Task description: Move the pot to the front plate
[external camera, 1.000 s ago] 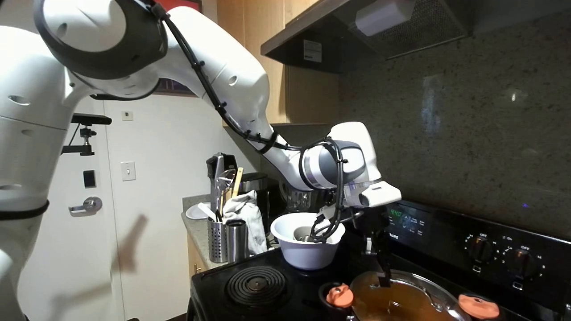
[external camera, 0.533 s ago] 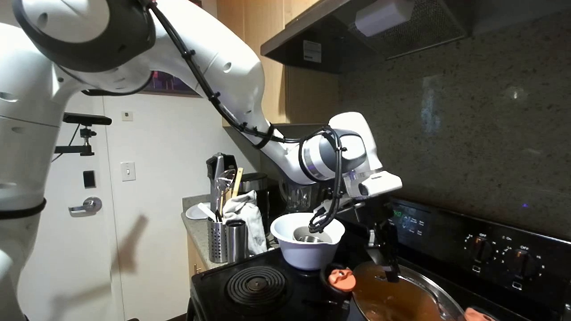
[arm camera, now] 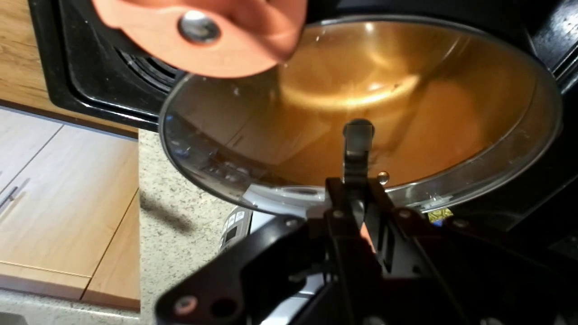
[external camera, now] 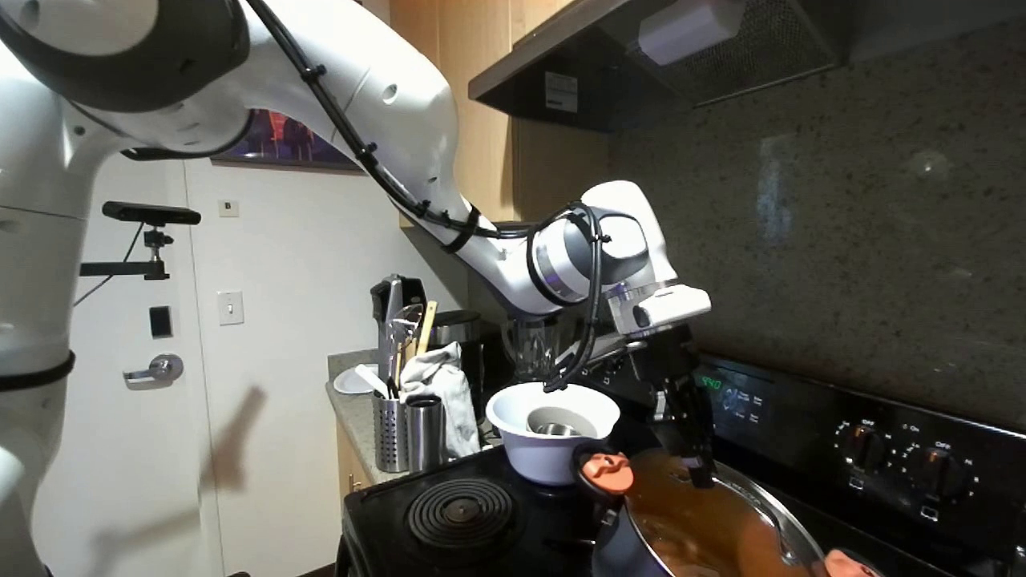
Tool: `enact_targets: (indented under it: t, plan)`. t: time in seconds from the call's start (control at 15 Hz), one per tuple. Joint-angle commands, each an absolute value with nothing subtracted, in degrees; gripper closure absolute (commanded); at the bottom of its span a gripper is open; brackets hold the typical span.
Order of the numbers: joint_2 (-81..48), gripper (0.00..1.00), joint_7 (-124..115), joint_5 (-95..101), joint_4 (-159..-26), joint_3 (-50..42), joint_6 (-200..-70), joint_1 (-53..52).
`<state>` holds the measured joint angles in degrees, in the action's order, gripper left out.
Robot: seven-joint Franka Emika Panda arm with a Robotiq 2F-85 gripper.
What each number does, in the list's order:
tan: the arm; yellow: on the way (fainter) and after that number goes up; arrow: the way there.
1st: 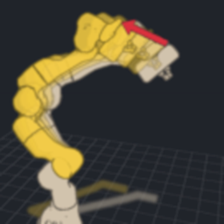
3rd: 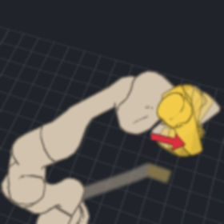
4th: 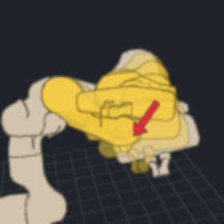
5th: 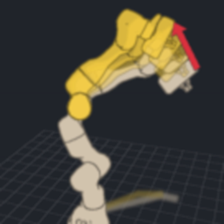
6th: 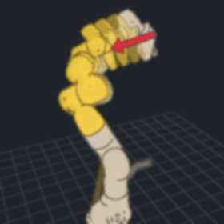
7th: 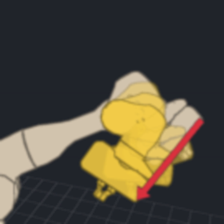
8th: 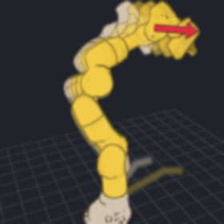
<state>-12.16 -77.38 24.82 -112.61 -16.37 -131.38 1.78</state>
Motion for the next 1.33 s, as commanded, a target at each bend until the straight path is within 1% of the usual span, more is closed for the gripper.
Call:
enact_targets:
  t: [0.0,0.73,1.27]
  plan:
    - [-7.1,0.9,-82.7,30.3,-114.8,-16.1,-129.1,1.6]
    - [0.5,0.91,-95.7,41.0,-124.1,-13.1,-123.4,3.1]
    - [-0.6,0.91,-99.8,44.4,-126.4,-12.1,-123.6,5.6]
